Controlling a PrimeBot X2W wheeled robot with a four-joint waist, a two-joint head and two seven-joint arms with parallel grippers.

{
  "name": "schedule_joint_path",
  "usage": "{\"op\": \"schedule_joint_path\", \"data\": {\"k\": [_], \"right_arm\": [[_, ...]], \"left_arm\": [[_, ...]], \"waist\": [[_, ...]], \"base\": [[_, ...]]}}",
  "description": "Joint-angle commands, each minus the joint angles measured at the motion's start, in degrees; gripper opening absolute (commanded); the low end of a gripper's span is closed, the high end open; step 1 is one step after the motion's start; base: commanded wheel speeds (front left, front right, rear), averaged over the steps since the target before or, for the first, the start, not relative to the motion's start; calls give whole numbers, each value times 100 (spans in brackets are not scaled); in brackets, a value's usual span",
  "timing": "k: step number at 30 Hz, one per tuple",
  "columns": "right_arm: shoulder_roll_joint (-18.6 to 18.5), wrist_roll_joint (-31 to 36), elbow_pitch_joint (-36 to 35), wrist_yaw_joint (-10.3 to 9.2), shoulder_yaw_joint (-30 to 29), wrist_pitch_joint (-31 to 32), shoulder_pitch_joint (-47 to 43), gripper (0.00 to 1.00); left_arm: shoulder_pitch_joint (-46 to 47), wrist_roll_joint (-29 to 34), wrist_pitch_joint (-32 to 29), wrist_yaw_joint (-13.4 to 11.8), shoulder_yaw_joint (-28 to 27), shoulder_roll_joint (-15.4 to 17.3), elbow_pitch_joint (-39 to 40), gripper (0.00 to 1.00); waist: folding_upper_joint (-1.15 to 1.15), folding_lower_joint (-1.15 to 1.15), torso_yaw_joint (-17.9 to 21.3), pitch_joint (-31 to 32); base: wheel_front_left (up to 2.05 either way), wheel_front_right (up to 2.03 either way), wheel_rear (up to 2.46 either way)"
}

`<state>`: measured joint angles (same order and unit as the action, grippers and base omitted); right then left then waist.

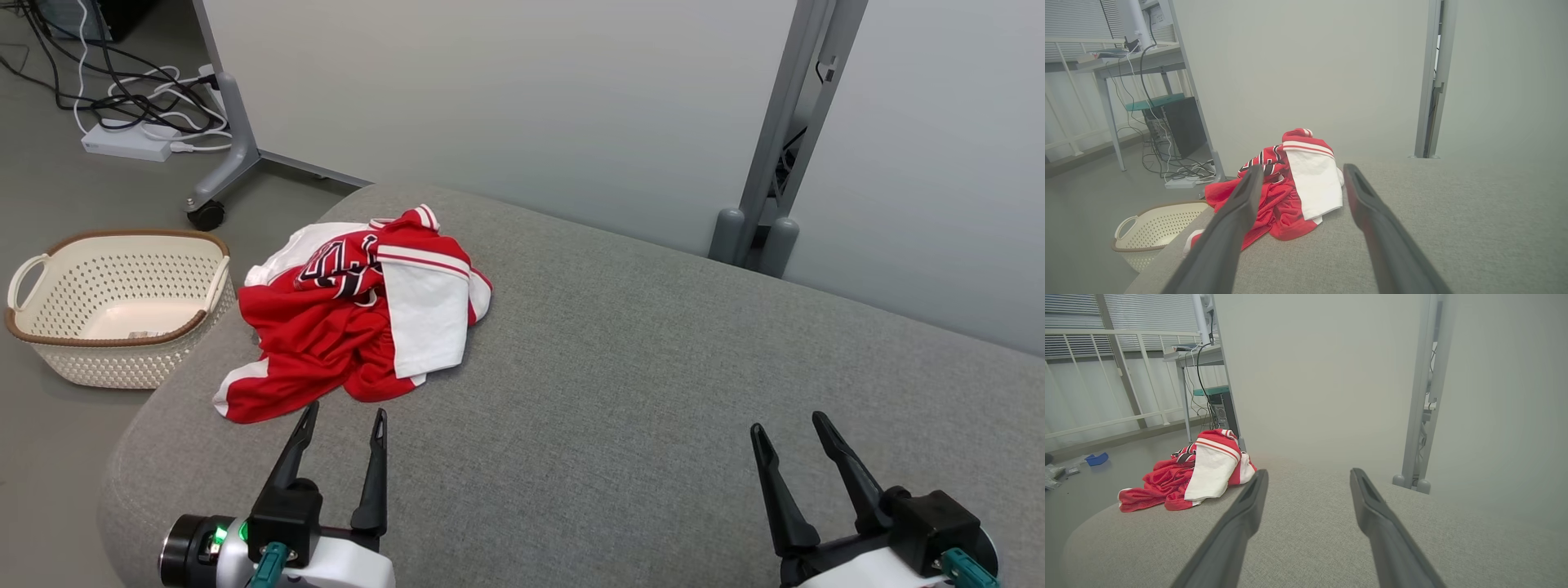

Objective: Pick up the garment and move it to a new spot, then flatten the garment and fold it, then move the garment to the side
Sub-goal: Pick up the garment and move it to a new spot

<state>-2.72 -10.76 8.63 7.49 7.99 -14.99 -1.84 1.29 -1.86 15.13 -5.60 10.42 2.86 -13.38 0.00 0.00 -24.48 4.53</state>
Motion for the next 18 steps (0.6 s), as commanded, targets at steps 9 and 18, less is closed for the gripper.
{"op": "schedule_joint_path", "data": {"k": [9,18], "right_arm": [[-36,137,40,0,88,-28,65,100],[-83,389,13,0,134,-27,265,100]], "left_arm": [[138,-119,4,-68,-57,15,65,100],[472,-494,3,-236,41,11,203,100]], "waist": [[0,0,98,-236],[0,0,208,-884]], "base": [[0,0,0],[0,0,0]]}}
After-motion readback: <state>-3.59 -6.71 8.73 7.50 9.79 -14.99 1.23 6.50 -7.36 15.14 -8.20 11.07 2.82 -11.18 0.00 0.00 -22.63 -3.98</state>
